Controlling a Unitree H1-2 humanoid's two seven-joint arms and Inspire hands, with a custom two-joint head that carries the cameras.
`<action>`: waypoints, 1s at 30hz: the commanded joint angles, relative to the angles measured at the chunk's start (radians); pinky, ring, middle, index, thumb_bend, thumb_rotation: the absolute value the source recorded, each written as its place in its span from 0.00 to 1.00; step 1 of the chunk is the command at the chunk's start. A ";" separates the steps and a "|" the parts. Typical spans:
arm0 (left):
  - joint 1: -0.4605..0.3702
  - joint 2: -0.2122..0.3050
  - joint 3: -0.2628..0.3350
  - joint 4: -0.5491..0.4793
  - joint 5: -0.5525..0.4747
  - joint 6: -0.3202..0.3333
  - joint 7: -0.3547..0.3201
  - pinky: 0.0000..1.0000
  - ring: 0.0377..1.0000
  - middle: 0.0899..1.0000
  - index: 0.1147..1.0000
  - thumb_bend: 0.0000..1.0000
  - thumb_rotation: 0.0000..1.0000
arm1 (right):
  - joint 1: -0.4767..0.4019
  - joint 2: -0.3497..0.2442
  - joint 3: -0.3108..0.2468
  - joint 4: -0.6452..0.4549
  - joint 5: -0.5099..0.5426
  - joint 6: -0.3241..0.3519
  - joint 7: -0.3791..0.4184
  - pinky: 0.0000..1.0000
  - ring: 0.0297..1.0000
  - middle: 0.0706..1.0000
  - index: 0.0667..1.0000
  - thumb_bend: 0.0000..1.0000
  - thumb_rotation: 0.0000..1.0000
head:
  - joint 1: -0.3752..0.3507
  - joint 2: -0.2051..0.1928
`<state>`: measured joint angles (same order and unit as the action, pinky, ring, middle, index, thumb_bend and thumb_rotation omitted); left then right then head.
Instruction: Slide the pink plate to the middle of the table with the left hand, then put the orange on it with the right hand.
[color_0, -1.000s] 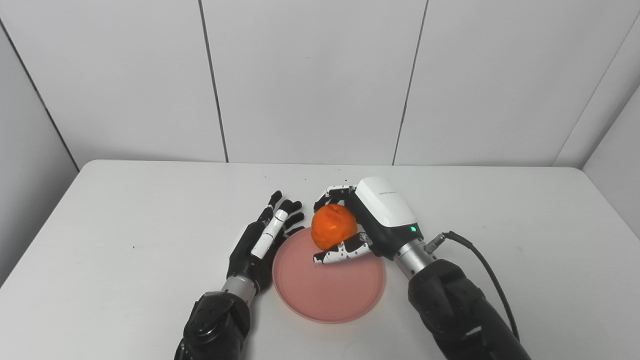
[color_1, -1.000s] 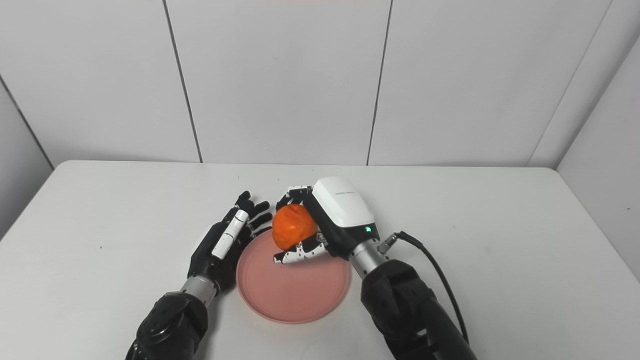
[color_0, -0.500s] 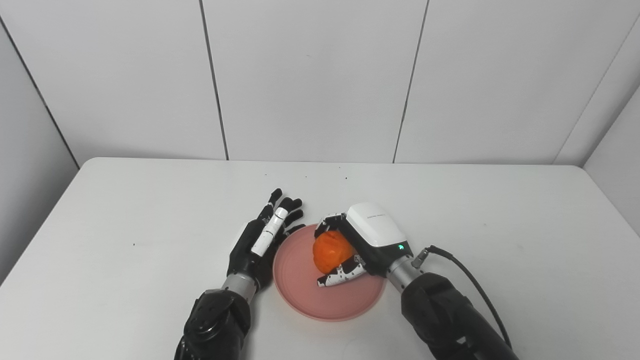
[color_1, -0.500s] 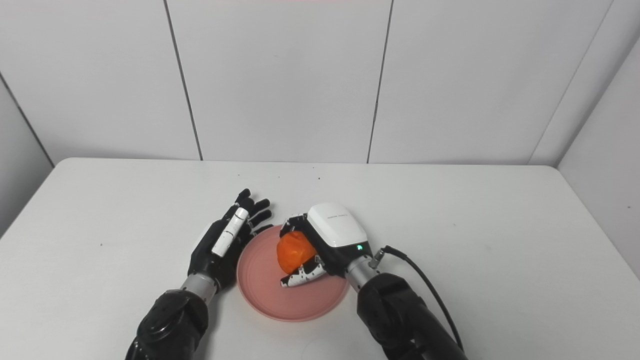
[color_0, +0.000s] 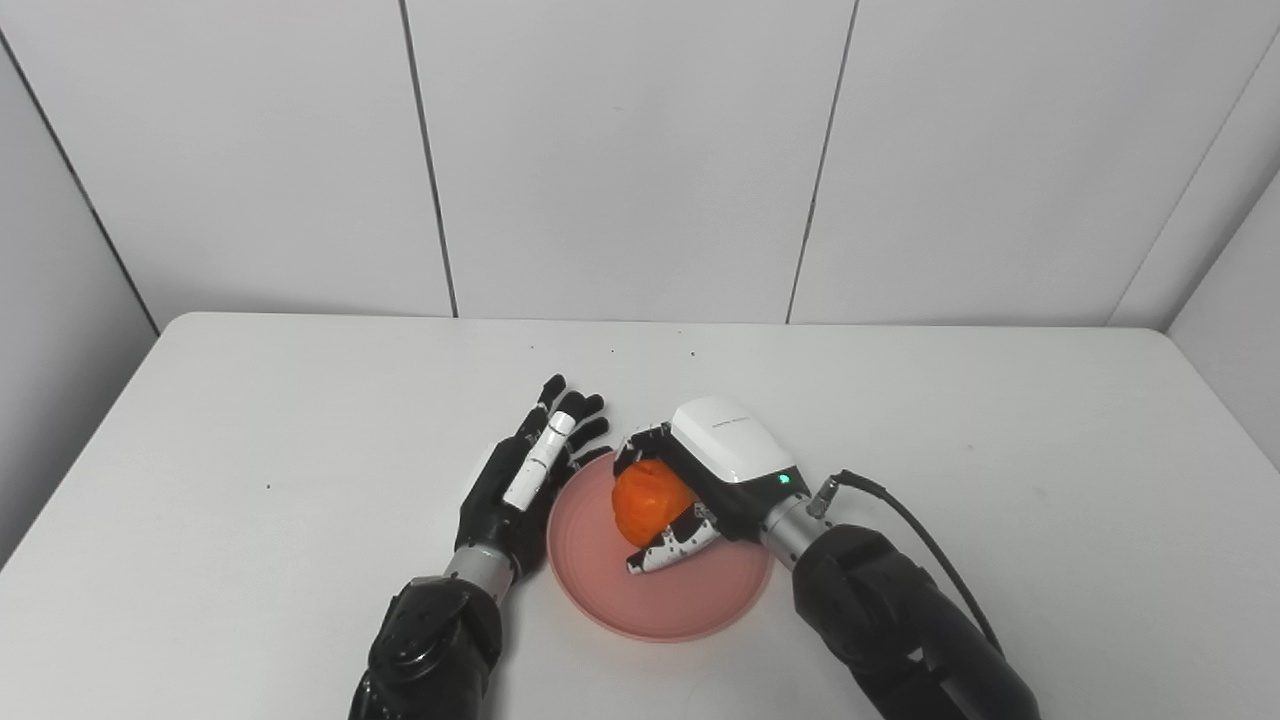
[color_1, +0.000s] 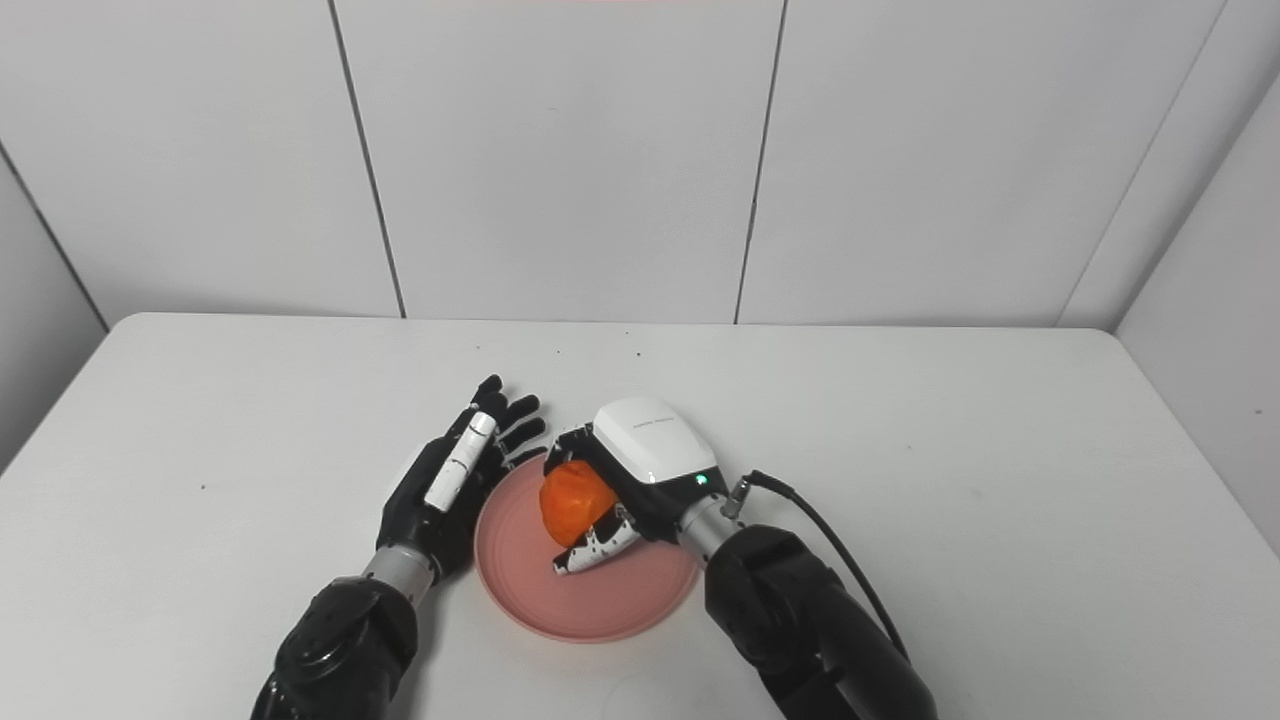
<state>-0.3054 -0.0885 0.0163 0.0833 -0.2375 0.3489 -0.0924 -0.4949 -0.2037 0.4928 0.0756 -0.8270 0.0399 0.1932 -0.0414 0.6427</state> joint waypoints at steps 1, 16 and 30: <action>0.019 -0.009 -0.002 0.007 -0.001 0.031 0.008 0.80 0.87 0.87 1.00 0.78 0.62 | -0.046 -0.003 -0.013 -0.039 -0.010 -0.036 -0.023 0.27 0.32 0.39 0.49 0.52 0.00 | -0.002 -0.002; 0.012 0.007 -0.006 0.004 -0.002 0.038 0.002 0.71 0.91 0.90 1.00 0.79 0.63 | -0.040 -0.013 -0.018 -0.055 -0.033 -0.030 -0.016 0.37 0.45 0.53 0.57 0.88 0.63 | -0.004 -0.002; 0.011 0.013 -0.009 0.006 -0.010 0.040 -0.003 0.74 0.92 0.90 1.00 0.79 0.62 | -0.035 -0.017 -0.027 -0.056 -0.044 -0.037 -0.035 0.46 0.54 0.59 0.59 0.92 0.64 | -0.011 -0.002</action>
<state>-0.3055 -0.0808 0.0134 0.0825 -0.2536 0.3529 -0.0952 -0.4949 -0.2137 0.4825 0.0542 -0.8725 0.0399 0.1874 -0.0522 0.6412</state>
